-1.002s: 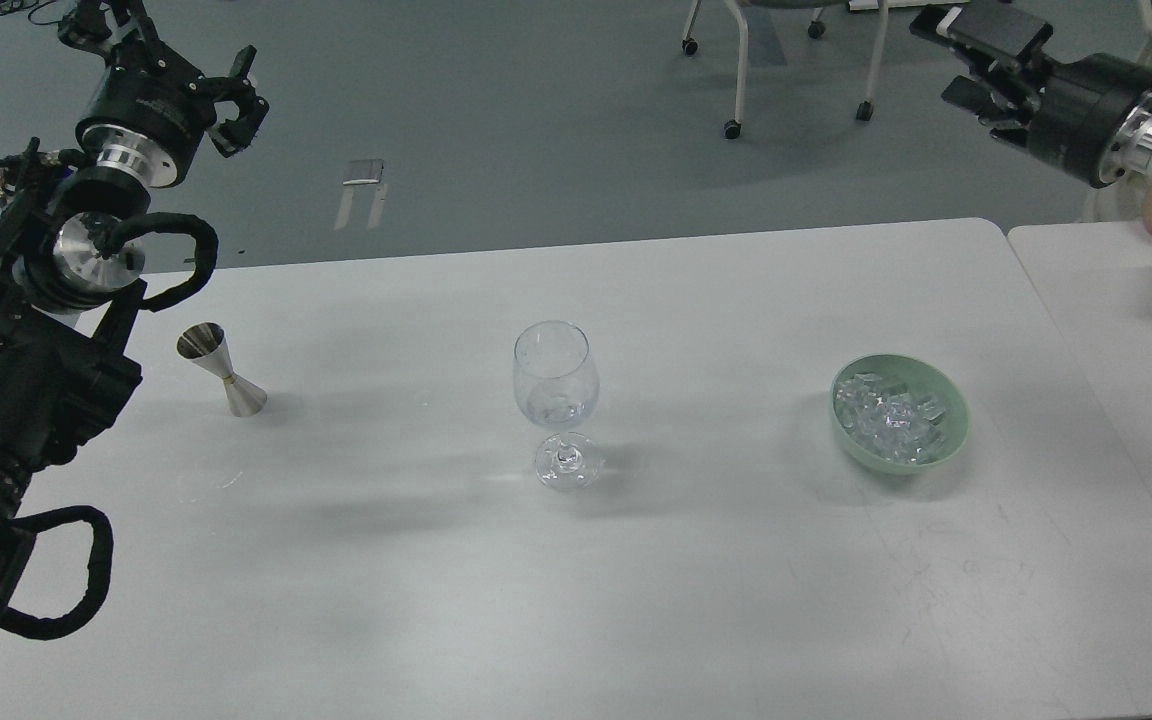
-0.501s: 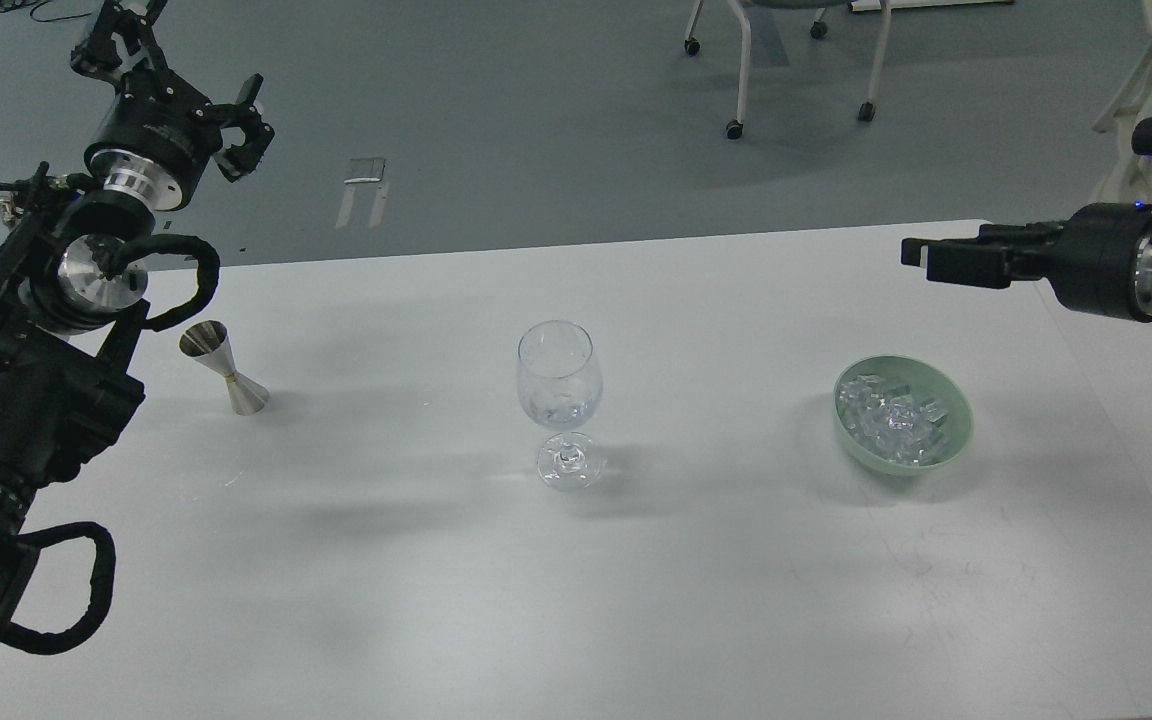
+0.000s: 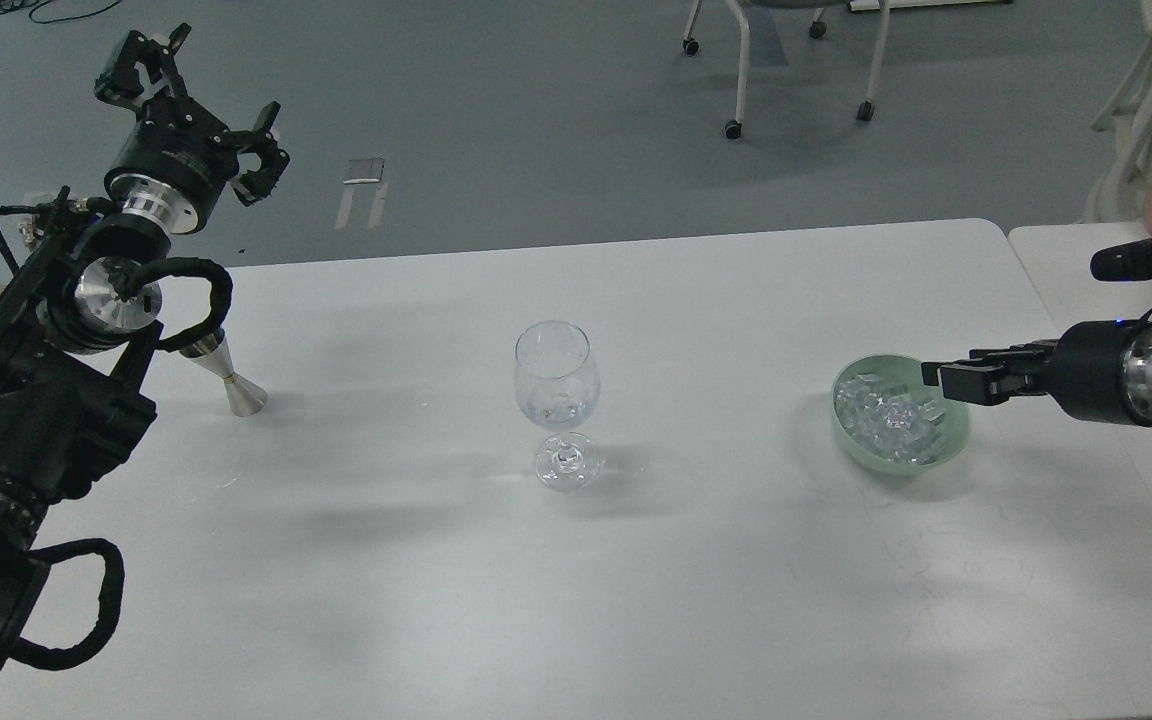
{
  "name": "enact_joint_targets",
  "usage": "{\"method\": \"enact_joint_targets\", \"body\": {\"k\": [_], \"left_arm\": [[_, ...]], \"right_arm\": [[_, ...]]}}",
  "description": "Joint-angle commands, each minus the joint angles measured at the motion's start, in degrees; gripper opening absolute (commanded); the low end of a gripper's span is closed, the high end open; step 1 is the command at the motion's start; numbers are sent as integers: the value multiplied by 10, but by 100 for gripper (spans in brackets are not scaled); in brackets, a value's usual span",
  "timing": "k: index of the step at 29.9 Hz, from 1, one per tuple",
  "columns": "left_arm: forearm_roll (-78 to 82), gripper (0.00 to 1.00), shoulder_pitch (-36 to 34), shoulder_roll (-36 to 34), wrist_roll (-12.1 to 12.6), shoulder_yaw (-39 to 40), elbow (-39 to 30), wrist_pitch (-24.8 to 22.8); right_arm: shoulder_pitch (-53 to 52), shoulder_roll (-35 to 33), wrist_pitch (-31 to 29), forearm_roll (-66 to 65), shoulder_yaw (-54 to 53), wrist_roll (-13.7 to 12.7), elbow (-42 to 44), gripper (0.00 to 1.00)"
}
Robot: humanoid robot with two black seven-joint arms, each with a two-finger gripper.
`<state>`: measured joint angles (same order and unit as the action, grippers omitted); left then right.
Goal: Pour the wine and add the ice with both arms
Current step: 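Reach the right gripper sideways into the green ice bowl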
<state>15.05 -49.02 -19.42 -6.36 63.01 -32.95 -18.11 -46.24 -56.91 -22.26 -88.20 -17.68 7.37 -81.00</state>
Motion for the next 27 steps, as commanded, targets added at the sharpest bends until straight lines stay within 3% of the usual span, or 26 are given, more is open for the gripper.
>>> {"method": "enact_joint_targets", "body": {"k": [1,10,15,27], "left_arm": [[0,98,2,0,-1,0,0,0],[0,98,19,-1,-1,4,0,-4],[0,98,21,-2,-1,1,1,-10],[-1,98,38,-2,-6,2,7,-31]], "right_arm": [[9,13,1,0,0,0,1,46],[11,36,6,-29,1,-1,27,50],[13,42,6,-30,-1,-5,30,45],[21,95,7,-29,-3,-16,85,45]]}}
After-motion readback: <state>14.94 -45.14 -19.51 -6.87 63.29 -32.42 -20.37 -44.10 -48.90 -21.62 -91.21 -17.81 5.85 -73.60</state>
